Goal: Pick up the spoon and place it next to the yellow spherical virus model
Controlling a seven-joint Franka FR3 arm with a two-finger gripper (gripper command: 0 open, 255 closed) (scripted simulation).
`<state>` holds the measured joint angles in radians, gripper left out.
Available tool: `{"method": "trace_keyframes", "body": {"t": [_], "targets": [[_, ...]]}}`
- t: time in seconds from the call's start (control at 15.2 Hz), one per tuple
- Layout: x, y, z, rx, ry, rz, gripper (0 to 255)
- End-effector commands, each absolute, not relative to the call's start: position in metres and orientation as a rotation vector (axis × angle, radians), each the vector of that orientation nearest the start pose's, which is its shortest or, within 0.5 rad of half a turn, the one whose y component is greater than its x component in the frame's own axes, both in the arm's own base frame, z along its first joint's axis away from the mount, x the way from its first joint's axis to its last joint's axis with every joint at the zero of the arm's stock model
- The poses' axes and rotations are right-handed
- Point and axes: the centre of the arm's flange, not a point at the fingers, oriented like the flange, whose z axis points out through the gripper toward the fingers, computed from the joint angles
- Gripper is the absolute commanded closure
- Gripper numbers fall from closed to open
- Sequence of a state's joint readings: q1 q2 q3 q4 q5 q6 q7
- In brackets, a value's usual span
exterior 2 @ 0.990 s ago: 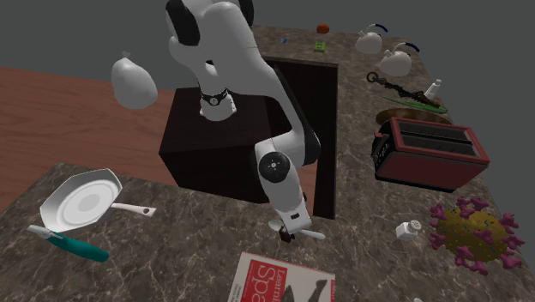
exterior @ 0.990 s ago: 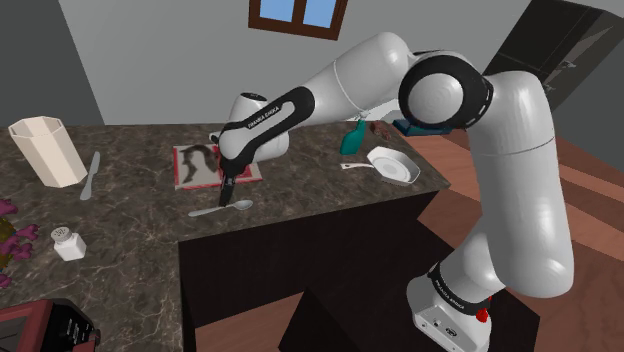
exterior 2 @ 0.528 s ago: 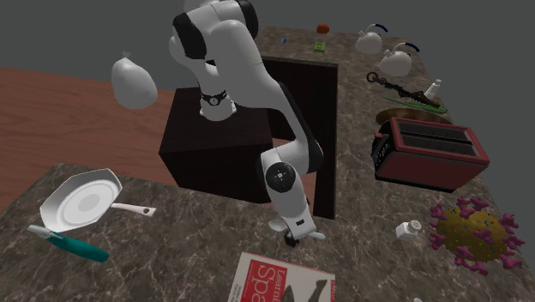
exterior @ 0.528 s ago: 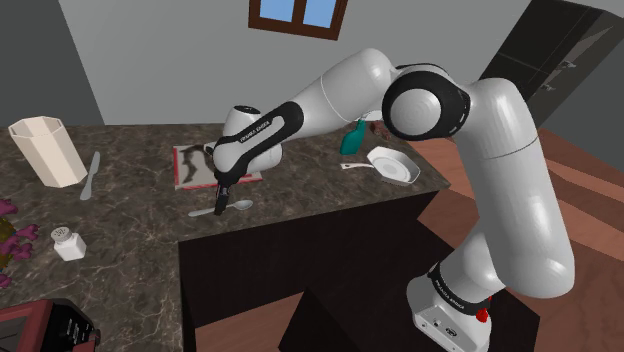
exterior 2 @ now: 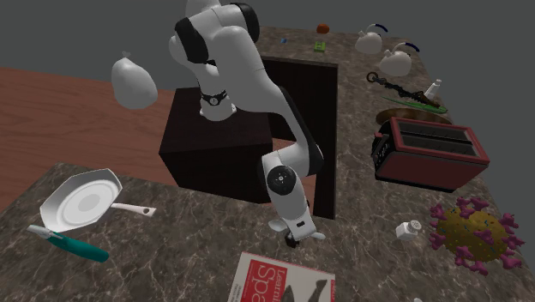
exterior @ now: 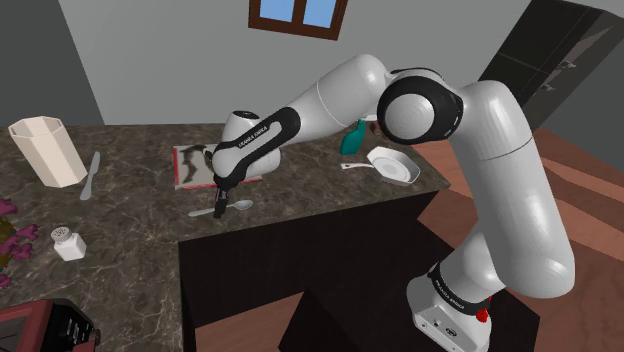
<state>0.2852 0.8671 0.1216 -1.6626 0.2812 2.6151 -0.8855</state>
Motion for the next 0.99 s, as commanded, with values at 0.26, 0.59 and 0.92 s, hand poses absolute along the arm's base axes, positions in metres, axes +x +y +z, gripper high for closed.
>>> {"method": "trace_keyframes", "body": {"t": [0.26,0.59,0.92], "targets": [[0.630,0.255,0.111,-2.557,-1.409,-0.202,255],[0.630,0.255,0.111,-2.557,-1.409,-0.202,255],[0.630,0.255,0.132,-2.557,-1.409,-0.202,255]]}}
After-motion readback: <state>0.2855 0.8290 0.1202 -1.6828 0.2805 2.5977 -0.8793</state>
